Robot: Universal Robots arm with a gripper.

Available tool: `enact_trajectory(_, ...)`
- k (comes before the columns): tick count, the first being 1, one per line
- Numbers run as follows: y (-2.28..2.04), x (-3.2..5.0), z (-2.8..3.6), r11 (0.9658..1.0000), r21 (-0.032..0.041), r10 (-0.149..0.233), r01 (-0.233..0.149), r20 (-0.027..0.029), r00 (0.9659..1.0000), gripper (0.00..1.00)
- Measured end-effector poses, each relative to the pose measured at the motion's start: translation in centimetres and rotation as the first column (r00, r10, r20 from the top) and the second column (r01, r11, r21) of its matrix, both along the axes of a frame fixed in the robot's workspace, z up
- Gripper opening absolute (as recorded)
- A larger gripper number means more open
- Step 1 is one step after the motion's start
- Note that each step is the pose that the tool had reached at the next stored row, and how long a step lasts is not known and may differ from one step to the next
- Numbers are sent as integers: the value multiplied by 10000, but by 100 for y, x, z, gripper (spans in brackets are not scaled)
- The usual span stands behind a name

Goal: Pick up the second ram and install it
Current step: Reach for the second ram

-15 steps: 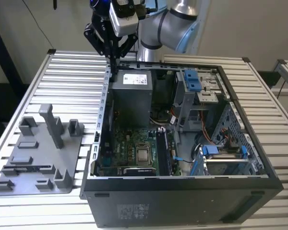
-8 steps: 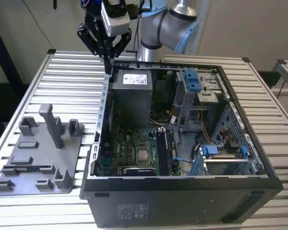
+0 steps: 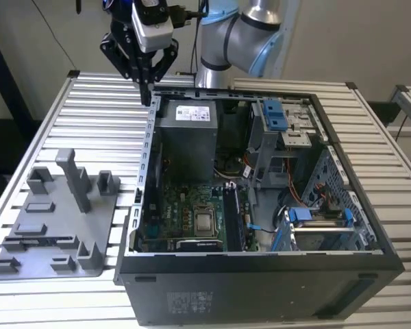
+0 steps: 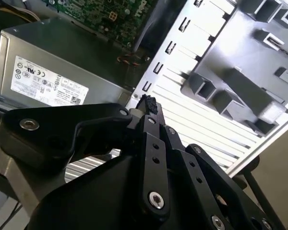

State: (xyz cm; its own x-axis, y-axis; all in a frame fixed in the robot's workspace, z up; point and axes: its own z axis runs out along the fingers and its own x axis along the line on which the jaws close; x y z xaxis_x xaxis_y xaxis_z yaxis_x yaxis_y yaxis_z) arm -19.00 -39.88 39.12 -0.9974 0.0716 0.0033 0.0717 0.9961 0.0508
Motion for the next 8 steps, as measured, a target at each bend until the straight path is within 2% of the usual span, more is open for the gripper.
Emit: enact_trajectory(8,0,-227,-1,10000,13,0,0,-1,10000,11)
